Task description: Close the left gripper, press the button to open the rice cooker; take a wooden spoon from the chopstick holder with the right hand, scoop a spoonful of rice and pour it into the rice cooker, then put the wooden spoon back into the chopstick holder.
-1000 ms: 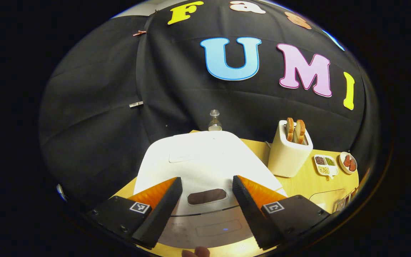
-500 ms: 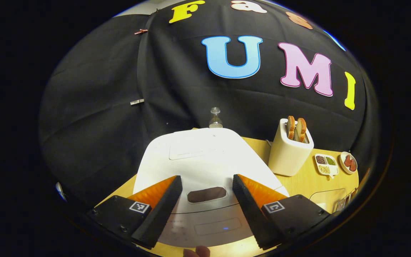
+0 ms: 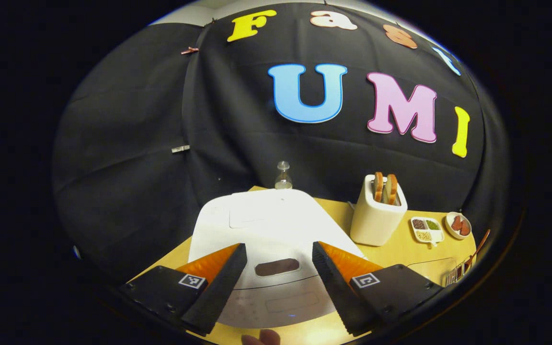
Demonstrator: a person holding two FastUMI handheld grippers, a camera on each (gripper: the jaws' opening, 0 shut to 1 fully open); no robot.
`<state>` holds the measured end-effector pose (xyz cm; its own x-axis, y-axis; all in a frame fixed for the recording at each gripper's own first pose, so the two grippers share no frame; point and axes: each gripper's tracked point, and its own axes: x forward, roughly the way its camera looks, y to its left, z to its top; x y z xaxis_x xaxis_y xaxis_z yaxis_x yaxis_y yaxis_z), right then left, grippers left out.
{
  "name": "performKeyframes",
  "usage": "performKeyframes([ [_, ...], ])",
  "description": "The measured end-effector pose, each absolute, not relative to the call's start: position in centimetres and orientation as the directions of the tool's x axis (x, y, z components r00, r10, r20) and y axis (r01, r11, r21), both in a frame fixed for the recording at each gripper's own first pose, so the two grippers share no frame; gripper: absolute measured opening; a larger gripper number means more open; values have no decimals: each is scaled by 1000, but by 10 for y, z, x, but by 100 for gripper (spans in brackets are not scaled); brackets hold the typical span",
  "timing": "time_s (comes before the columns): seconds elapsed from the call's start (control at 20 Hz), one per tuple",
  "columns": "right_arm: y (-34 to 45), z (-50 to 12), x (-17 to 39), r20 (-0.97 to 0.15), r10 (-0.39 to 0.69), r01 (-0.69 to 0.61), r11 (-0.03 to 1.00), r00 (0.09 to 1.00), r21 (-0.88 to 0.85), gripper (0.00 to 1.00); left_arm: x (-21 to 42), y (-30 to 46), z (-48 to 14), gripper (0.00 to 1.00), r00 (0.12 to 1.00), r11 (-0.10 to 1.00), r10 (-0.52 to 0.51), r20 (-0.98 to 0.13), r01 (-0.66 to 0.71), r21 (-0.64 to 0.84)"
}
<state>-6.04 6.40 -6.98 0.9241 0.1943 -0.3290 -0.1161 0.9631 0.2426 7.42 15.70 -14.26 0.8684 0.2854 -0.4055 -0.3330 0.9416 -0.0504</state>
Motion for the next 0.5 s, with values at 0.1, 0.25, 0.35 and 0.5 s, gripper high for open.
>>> performKeyframes([
  [0.1,64,-65,-57,-317,195,-121,964,928,238,99,68,148,-122,95,899,954,257,-354,-295,-58],
  [0.25,66,-51,-51,-268,193,-140,969,944,202,98,55,132,-87,96,942,972,200,-268,-226,-69],
  [0.35,67,-44,-47,-238,188,-151,974,953,167,98,44,121,-64,96,964,982,160,-211,-178,-66],
  [0.5,70,-36,-44,-210,184,-157,978,960,137,98,27,108,-35,96,983,991,117,-145,-126,-51],
])
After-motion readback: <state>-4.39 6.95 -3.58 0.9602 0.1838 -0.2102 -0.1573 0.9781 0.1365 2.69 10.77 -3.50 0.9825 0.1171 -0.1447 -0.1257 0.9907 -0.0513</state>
